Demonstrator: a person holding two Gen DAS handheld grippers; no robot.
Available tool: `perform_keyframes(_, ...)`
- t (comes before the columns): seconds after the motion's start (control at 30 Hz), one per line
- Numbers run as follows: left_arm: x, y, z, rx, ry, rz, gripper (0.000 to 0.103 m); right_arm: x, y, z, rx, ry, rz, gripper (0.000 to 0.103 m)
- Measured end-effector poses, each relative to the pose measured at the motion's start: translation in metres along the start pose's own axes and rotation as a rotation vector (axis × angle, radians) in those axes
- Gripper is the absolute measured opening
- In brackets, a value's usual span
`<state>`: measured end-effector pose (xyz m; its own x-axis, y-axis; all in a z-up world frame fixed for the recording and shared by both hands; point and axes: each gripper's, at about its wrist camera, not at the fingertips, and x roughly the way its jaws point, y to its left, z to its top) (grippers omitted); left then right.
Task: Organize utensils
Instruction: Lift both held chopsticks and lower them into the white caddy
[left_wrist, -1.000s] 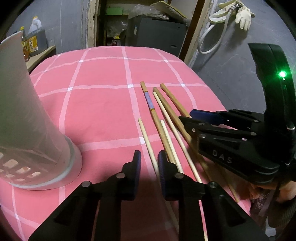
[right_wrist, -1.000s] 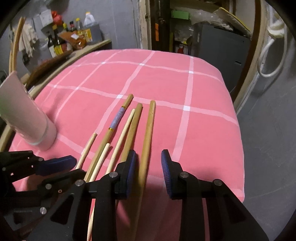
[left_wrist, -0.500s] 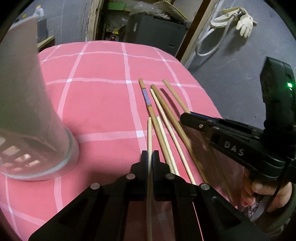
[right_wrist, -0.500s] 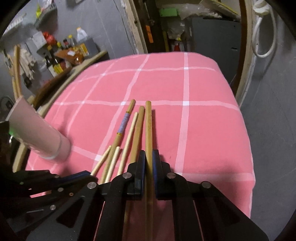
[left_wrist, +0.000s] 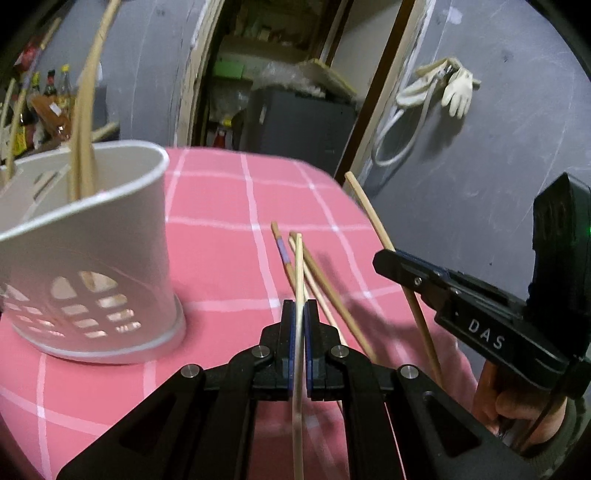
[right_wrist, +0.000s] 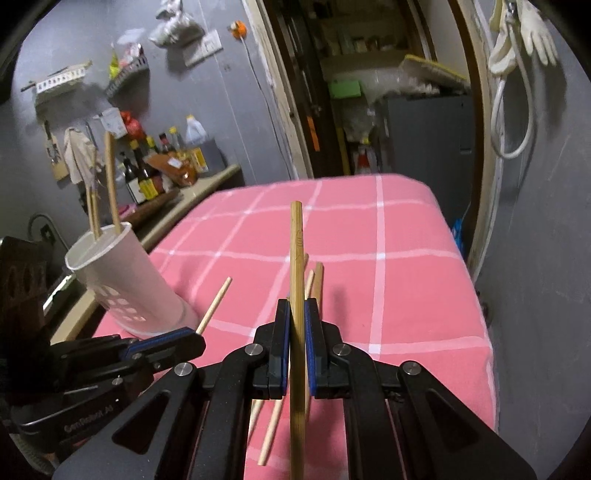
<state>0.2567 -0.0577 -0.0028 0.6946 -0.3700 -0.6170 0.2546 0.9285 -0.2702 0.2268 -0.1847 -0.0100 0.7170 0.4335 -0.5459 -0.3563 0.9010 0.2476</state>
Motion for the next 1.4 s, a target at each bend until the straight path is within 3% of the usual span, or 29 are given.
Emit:
perform_keyframes(0.23,-0.033,0.0,-0.001,-0.002,-0.168,-0.034,0.002,-0.025,0.021,0.004,-0.001,-0.175,0.037,0.006)
perform_keyframes(0.5,-0.08,0.016,0.012,-0.003,-0.352,-0.007,0.002,-0.035,0.062,0.024,-0.025,-0.361,0.127,0.006)
perform_keyframes(0.93,-0.135,0.079,0.044,-0.051,-0.56,0.073,0.002,-0.019,0.12,0.066,-0.025,-0.548,0.282,0.006)
perform_keyframes(1.2,-0.155,0.131,0.069,-0.117,-0.668,0.112,0.002,-0.005,0.132,0.087,-0.013,-0.635,0.283,0.006)
perform_keyframes(1.4,-0.162,0.158,0.072,-0.171,-0.739,0.155,0.002,0.004,0.128,0.084,0.012,-0.701,0.293,0.006)
